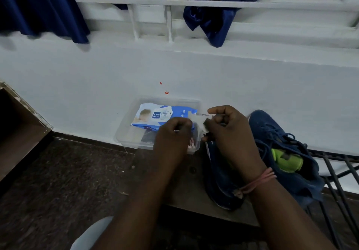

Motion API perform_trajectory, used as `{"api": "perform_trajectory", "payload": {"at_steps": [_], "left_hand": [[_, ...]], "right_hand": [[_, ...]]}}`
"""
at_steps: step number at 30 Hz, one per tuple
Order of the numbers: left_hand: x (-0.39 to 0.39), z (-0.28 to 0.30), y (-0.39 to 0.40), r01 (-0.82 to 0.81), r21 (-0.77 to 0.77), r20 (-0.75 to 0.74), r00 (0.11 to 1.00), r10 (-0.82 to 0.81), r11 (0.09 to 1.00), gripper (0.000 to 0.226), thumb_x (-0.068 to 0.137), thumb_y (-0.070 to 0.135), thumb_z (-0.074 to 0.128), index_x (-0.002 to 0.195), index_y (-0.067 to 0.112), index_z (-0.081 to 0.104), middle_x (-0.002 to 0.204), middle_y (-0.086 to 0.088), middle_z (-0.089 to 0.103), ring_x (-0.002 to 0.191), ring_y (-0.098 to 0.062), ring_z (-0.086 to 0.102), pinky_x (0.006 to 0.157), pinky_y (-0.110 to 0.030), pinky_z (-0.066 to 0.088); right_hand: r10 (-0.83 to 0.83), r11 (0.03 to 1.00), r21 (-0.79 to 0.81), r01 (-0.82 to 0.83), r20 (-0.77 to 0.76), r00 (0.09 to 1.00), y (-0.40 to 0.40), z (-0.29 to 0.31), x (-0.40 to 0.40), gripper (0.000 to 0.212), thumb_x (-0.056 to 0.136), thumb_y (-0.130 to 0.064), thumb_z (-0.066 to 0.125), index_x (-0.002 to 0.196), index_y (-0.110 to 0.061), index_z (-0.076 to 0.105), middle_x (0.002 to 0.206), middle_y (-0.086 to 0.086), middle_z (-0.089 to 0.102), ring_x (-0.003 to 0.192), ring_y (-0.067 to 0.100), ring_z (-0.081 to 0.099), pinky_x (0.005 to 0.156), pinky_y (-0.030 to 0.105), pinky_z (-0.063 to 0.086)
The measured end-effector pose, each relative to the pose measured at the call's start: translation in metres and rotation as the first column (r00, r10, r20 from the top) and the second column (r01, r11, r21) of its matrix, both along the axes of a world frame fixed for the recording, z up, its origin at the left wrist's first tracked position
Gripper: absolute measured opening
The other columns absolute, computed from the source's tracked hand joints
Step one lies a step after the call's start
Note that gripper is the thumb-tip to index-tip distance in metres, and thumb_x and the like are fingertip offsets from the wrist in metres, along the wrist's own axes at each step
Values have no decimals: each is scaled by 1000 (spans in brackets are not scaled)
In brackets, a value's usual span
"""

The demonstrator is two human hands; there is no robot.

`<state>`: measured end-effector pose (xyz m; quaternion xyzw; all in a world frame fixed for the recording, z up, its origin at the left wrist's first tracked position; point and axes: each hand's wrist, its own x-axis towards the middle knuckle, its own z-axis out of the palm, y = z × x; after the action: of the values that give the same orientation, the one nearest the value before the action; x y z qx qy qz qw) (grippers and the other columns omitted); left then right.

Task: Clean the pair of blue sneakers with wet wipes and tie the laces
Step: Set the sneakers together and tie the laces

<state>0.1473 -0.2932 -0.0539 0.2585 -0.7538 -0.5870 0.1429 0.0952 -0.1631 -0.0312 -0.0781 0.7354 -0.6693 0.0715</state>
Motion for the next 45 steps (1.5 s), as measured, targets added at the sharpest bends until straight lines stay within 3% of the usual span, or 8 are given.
{"api": "perform_trajectory", "payload": {"at_steps": [3, 9, 15, 18, 26, 32, 35, 45], "left_hand": [[2, 21, -15, 79, 603, -54, 997, -58, 794, 32, 91, 50, 68, 110, 24, 70, 93, -4, 79, 84, -23, 77, 83, -45, 63], [0, 10, -51, 54, 420, -83, 996, -21, 906, 14, 87, -2, 73, 98, 6, 77, 81, -11, 77, 74, -19, 74, 67, -25, 60], [5, -12, -107, -181, 29, 32, 983, 180, 983, 21, 88, 7, 64, 100, 17, 78, 97, -7, 77, 89, -25, 73, 87, -48, 61], [5, -17, -107, -147, -113, 137, 977, 162, 983, 25, 89, 5, 59, 98, 20, 76, 102, -7, 76, 94, -26, 70, 89, -42, 59], [-4, -27, -105, -2, -183, 392, 917, 75, 983, 34, 76, 6, 63, 105, 16, 79, 103, -11, 75, 96, -33, 71, 88, -44, 59], [-6, -29, -98, -76, -374, 318, 926, 205, 924, 24, 87, 16, 56, 103, 14, 74, 105, -5, 73, 95, -26, 67, 72, -30, 46], [-10, -14, -72, -65, -345, 128, 985, 116, 936, 22, 93, 18, 54, 97, 17, 76, 99, 2, 74, 92, -20, 65, 74, -30, 44], [-13, -2, 29, 109, -327, -244, 950, -196, 939, 14, 92, 33, 68, 104, 27, 73, 99, 16, 71, 84, 3, 62, 76, -14, 47]], "right_hand": [[-16, 979, 195, 51, -176, 984, -8, -9, -2, 15, 88, -4, 69, 97, -16, 72, 82, -3, 72, 68, 13, 71, 69, 39, 61], [73, 970, 241, -16, -227, 971, -39, 1, -5, 20, 85, -1, 63, 87, -17, 75, 80, -2, 73, 60, 14, 73, 65, 44, 62], [272, 891, 415, -183, -166, 948, -100, -13, -34, 34, 79, 7, 56, 83, -20, 77, 88, -1, 75, 75, 18, 73, 78, 39, 61], [480, 749, 596, -289, -187, 857, -123, -31, -32, 35, 81, 7, 54, 98, -12, 78, 102, 3, 74, 94, 21, 70, 82, 24, 50], [760, 291, 944, -158, -127, 637, -139, -46, -24, 28, 93, -6, 53, 113, -17, 71, 108, 10, 71, 105, 31, 64, 81, 36, 51], [634, 494, 841, -221, -175, 753, -117, -38, -29, 21, 92, -5, 56, 100, -14, 74, 106, 7, 69, 98, 25, 62, 81, 32, 47], [531, 599, 791, -126, -274, 802, -97, -25, -29, 16, 87, -2, 57, 80, -10, 69, 83, 5, 64, 79, 25, 59, 66, 29, 39], [90, 815, 535, 222, -496, 864, 53, 16, 9, 13, 92, -16, 63, 88, -21, 74, 85, -11, 72, 76, 4, 62, 71, 21, 48]]}}
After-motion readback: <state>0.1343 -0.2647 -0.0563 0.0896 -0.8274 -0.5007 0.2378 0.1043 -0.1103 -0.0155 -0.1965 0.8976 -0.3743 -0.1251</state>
